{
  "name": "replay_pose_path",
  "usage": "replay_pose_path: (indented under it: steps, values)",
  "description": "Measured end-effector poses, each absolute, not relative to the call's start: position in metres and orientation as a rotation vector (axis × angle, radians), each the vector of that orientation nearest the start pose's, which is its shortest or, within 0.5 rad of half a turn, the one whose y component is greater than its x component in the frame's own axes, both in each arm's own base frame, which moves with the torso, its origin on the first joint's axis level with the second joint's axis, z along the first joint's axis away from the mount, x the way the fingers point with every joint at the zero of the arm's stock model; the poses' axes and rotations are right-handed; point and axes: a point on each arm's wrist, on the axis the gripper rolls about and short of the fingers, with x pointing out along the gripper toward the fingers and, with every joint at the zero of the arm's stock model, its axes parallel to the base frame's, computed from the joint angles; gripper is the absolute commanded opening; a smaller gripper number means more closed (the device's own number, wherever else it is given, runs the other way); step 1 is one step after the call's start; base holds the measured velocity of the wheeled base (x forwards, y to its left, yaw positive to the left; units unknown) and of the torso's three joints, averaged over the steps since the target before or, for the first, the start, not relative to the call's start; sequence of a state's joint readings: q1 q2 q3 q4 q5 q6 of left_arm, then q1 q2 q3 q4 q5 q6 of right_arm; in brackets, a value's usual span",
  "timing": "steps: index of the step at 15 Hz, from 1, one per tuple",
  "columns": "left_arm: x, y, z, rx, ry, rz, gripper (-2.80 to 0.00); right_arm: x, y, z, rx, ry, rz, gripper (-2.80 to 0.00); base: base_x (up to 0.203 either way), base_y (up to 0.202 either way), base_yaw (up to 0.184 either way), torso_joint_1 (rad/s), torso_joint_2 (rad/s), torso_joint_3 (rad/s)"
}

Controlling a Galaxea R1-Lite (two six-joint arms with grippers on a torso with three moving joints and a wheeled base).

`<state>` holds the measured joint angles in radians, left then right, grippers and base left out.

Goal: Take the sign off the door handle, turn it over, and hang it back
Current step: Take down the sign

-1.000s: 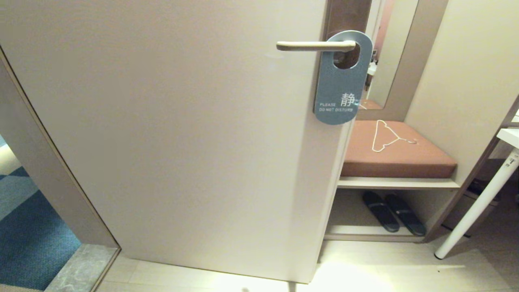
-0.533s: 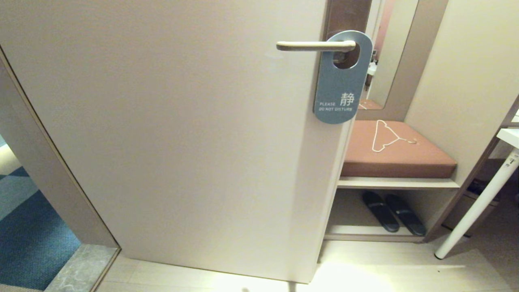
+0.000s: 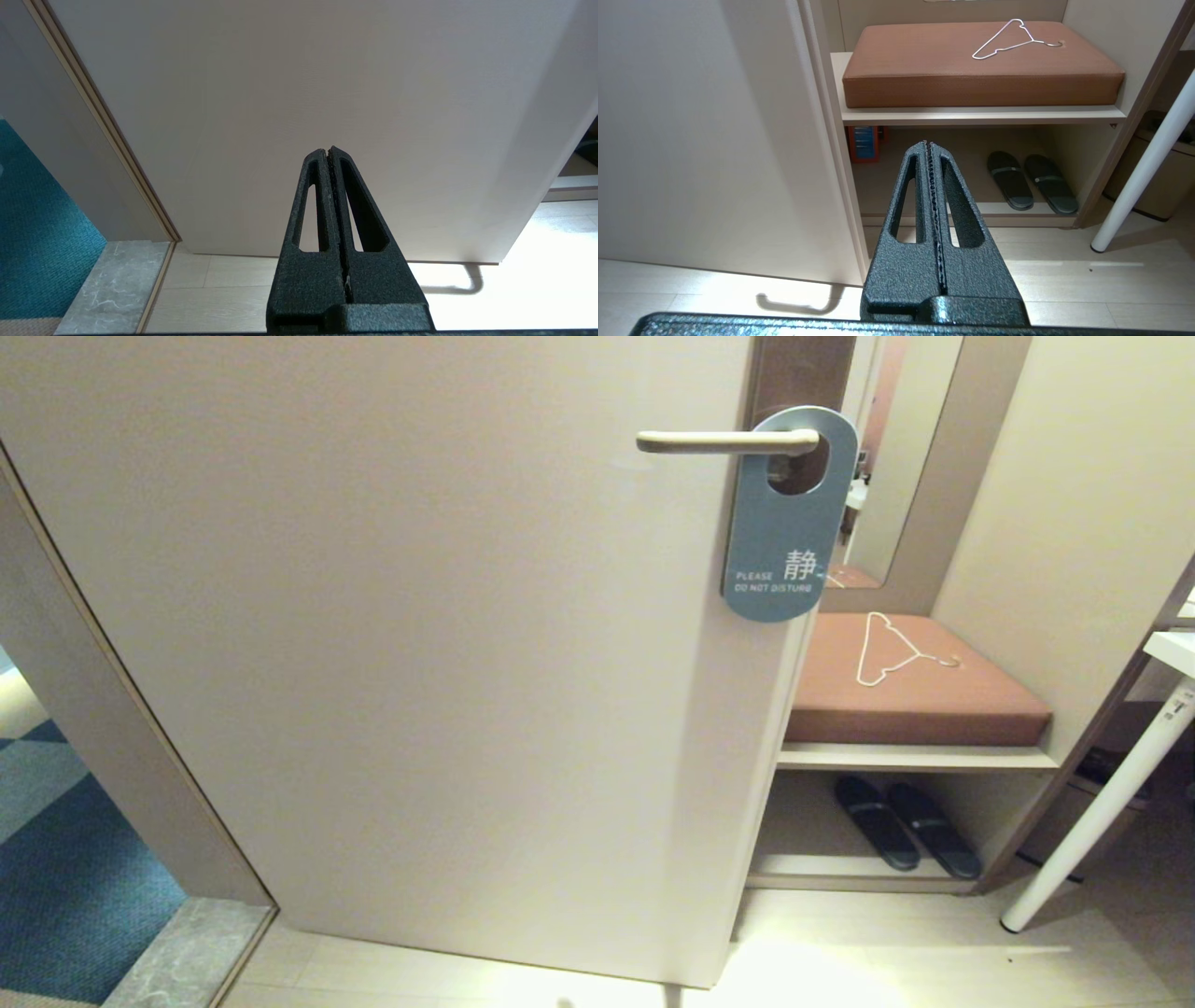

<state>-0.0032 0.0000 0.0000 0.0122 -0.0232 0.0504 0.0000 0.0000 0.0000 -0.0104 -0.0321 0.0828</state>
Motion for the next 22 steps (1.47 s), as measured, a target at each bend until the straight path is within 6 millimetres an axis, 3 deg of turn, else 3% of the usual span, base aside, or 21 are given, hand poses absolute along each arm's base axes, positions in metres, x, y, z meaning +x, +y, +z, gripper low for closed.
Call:
replay_pose_path:
  steps: [12, 22]
  values:
    - [-0.023, 0.000, 0.074, 0.050, 0.011, -0.026, -2.80, -0.024, 0.000, 0.078, 0.018, -0.011, -0.011, -2.80, 0.000, 0.000, 0.000, 0.000, 0.00, 0.000]
    - [-0.023, 0.000, 0.074, 0.050, 0.012, -0.026, -2.80, -0.052, 0.002, 0.130, -0.011, -0.018, 0.088, -2.80, 0.000, 0.000, 0.000, 0.000, 0.00, 0.000]
